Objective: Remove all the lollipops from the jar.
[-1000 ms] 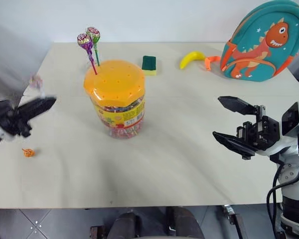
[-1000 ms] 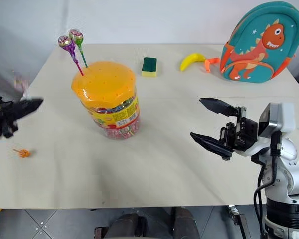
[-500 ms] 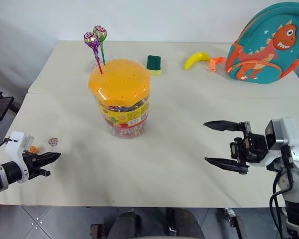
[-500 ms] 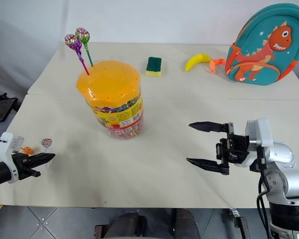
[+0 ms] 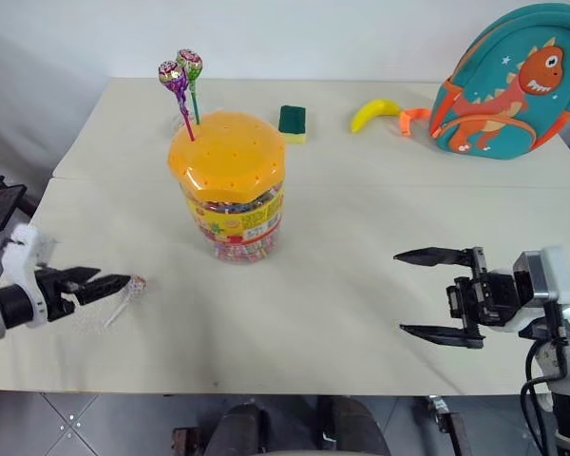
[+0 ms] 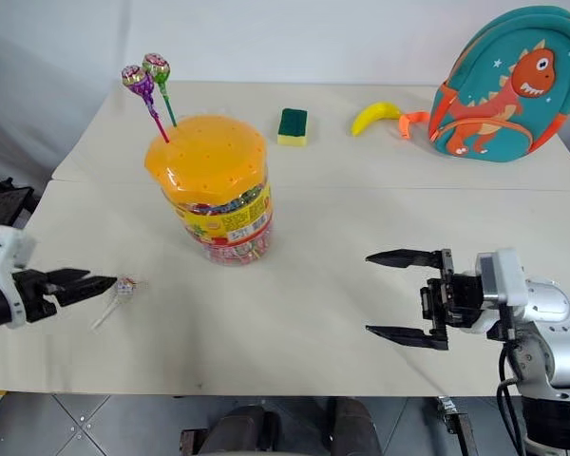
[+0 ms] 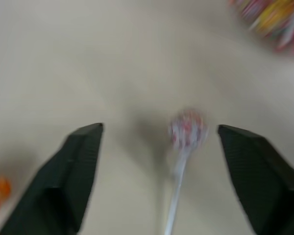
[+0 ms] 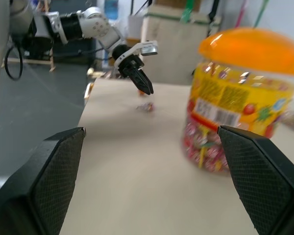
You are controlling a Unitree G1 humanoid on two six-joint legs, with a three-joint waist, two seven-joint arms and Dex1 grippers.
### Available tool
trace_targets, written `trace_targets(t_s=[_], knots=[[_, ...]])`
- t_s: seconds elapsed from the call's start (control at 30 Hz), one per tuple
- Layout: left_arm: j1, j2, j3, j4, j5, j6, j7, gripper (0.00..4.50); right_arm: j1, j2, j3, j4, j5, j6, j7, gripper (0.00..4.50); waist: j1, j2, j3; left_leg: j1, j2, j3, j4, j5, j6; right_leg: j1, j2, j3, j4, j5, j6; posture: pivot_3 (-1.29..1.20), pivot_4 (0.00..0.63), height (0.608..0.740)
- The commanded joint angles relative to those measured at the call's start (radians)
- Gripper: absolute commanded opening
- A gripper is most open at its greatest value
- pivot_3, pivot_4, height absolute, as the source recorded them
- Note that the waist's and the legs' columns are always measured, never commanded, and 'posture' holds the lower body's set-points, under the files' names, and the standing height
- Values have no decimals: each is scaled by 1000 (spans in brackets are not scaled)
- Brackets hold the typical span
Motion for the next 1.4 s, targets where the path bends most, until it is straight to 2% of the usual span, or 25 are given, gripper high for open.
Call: trace_targets(t_s=[0.03, 0.13, 0.17, 0.23, 0.37, 0.6, 0.7, 0.77, 1.1, 1.13, 1.27, 1.33, 1.4], knots=[[-66, 66, 63, -34, -55, -79, -152, 4470, -3, -17, -107, -90, 131, 72, -112, 4500, 1, 1, 0, 0, 0, 0, 0, 0, 0, 0, 0, 0, 0, 0, 0, 0, 150, 740], [-144, 42, 66, -40, -113, -169, -275, 4470, -20, -6, -173, -124, 214, 123, -241, 4500, 2, 1, 0, 0, 0, 0, 0, 0, 0, 0, 0, 0, -1, 0, 0, 0, 150, 740], [-231, 2, 38, -36, -133, -216, -275, 4470, -30, 0, -196, -124, 229, 126, -283, 4500, 4, 1, 0, 0, 0, 0, 0, 0, 0, 0, 0, -1, 0, 0, 0, 0, 150, 740], [-422, -86, -48, -11, -138, -276, -222, 4470, -47, 13, -223, -116, 232, 117, -334, 4500, 14, 1, 1, 0, 0, 0, 2, 0, 0, 1, 0, -1, 0, 0, 0, 0, 150, 740], [-644, -206, -167, 31, -105, -293, -141, 4470, -52, 24, -225, -109, 208, 103, -352, 4500, 13, -1, -1, 0, -3, -1, 4, 2, 0, 2, 1, -1, 4, 1, 1, 0, 150, 740], [-729, -245, -265, 82, -73, -278, -117, 4470, -49, 35, -217, -119, 192, 93, -359, 4500, -6, -1, -1, 1, -3, 7, 1, 3, 2, -2, 6, -3, 5, 1, 2, 0, 150, 740], [-739, -250, -276, 102, -74, -284, -126, 3890, -48, 41, -216, -122, 184, 90, -362, 4500, -2, -2, 0, 1, -3, 6, 2, 4, 3, -1, 5, -2, 5, 1, 2, 0, 150, 740], [-750, -260, -276, 115, -74, -287, -121, 3349, -46, 45, -214, -125, 177, 89, -365, 4500, 1, -2, 0, 1, -3, 6, 2, 4, 3, -1, 5, -1, 5, 1, 2, 0, 150, 740], [-769, -292, -262, 139, -88, -296, -119, 189, -42, 64, -192, -143, 154, 89, -378, 4500, 10, -2, 0, 0, -4, 3, 3, 4, 3, 0, 5, 0, 5, 1, 2, 0, 150, 740], [-773, -298, -255, 144, -94, -299, -116, 32, -47, 66, -184, -144, 151, 90, -380, 4500, 10, -2, 0, 0, -4, 3, 3, 4, 3, 0, 5, 0, 5, 1, 2, 0, 150, 740], [-787, -311, -197, 155, -142, -305, -115, 32, -60, 73, -166, -150, 147, 98, -392, 4500, 12, -2, 0, 0, -4, 3, 3, 4, 3, 0, 5, 0, 5, 1, 3, 0, 150, 740], [-785, -296, -129, 166, -208, -273, -128, 32, -66, 73, -156, -150, 147, 100, -395, 4500, 9, -2, 0, 0, -4, 3, 3, 4, 3, 0, 5, 0, 5, 1, 3, 0, 150, 740], [-760, -238, -21, 222, -266, -216, -113, 32, -71, 74, -147, -151, 149, 102, -400, 4500, 4, -2, 0, 0, -4, 2, 3, 4, 3, 0, 5, 0, 4, 1, 3, 0, 150, 740]])
